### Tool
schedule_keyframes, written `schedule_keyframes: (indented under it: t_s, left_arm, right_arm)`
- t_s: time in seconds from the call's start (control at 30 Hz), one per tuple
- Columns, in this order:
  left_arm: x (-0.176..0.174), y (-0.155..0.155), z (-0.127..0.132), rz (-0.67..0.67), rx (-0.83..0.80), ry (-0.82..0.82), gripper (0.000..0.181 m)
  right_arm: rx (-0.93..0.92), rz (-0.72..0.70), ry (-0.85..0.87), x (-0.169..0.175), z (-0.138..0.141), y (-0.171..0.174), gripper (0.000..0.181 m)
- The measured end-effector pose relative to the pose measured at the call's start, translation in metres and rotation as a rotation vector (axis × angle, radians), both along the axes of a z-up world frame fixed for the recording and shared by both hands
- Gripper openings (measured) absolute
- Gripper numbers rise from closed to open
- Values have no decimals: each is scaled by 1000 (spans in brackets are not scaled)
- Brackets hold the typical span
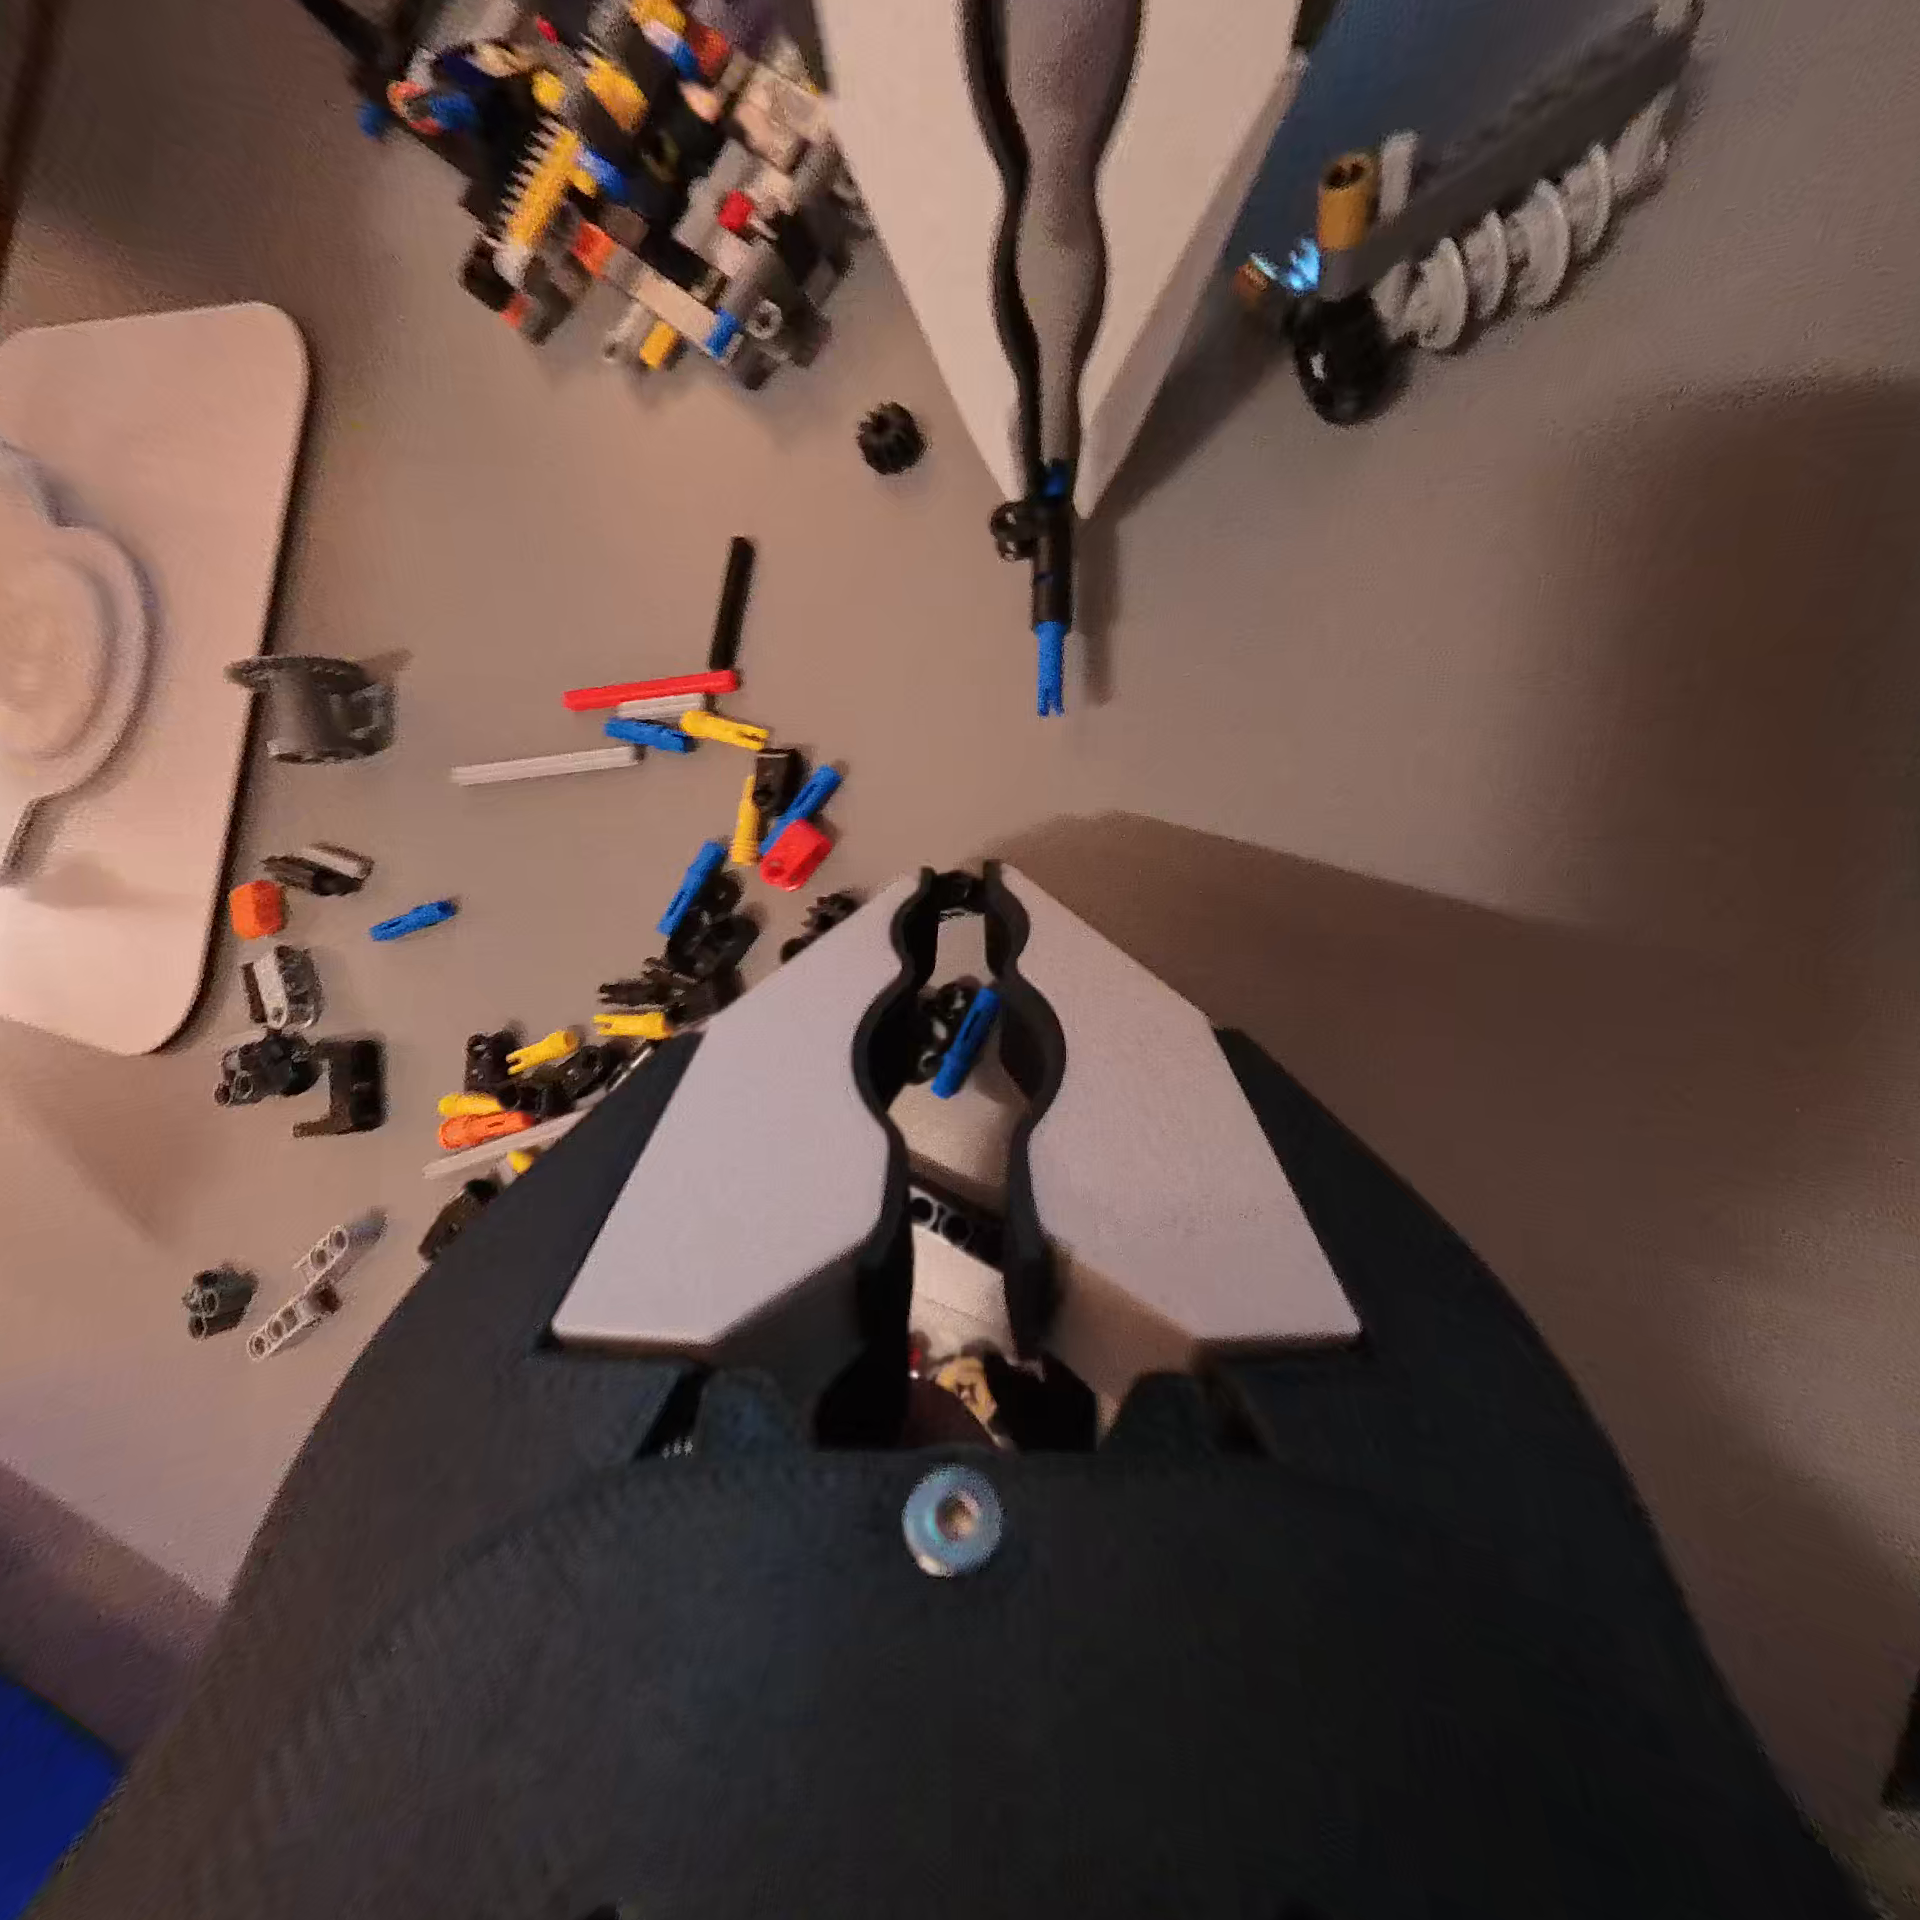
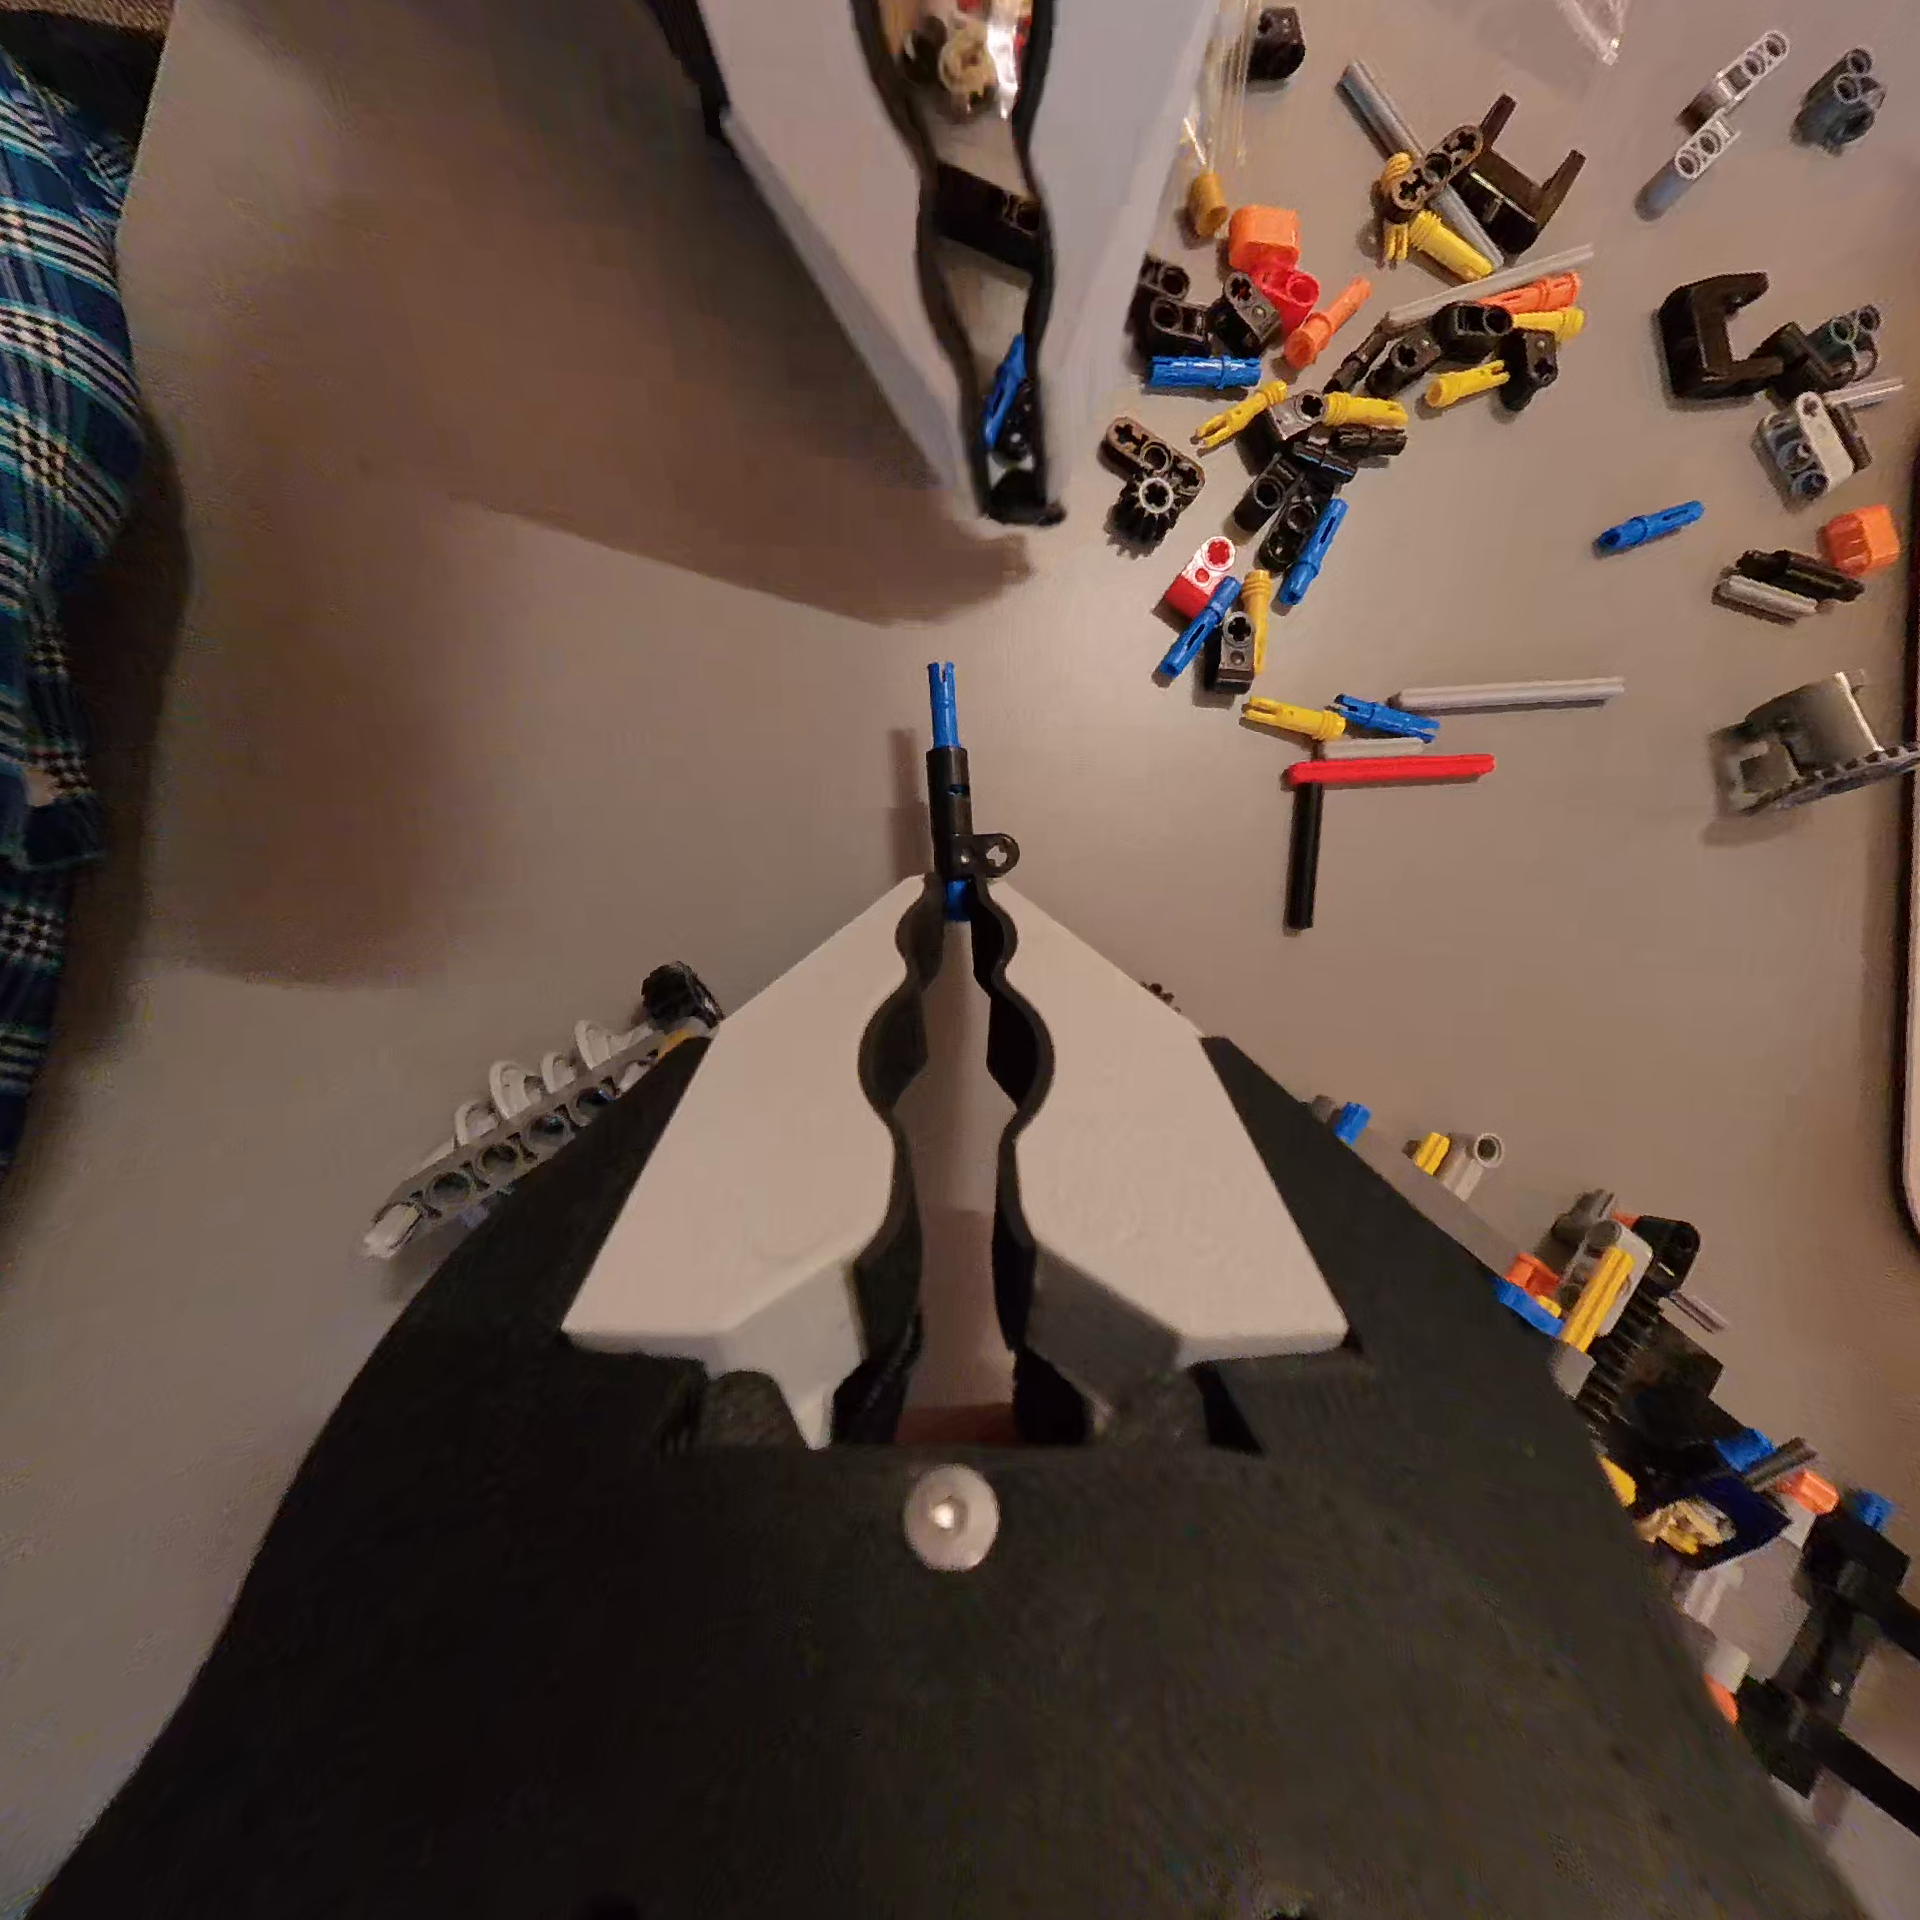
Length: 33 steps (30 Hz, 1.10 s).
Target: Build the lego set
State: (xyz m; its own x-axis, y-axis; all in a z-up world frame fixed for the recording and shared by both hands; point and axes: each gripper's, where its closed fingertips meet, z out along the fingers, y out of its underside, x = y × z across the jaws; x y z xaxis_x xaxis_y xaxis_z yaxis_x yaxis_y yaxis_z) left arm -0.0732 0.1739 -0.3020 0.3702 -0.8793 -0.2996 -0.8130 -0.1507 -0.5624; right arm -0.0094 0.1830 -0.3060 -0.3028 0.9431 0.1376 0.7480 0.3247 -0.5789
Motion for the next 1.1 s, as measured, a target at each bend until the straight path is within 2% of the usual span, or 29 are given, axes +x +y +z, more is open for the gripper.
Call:
schedule_keyframes:
  t_s: [0.03,0.17,0.3,0.57,0.77,1.1]
  left_arm:
    - [2,0,-4,-8,10,25,5]
    - [16,-1,-9,-27,2,5,5]
    - [20,2,-10,-22,-2,-19,13]
    - [7,0,-5,56,-10,-58,20]
    - [9,1,1,56,43,-53,16]
    - [9,-2,-8,40,47,-12,12]
  right_arm:
    - [0,0,1,0,0,0,2]
    - [2,1,-5,2,-1,0,2]
    - [6,-3,-4,3,-1,1,2]
    - [13,-21,7,2,0,5,2]
    - [21,-15,11,-3,0,4,2]
    - [21,-29,20,-6,-1,6,2]
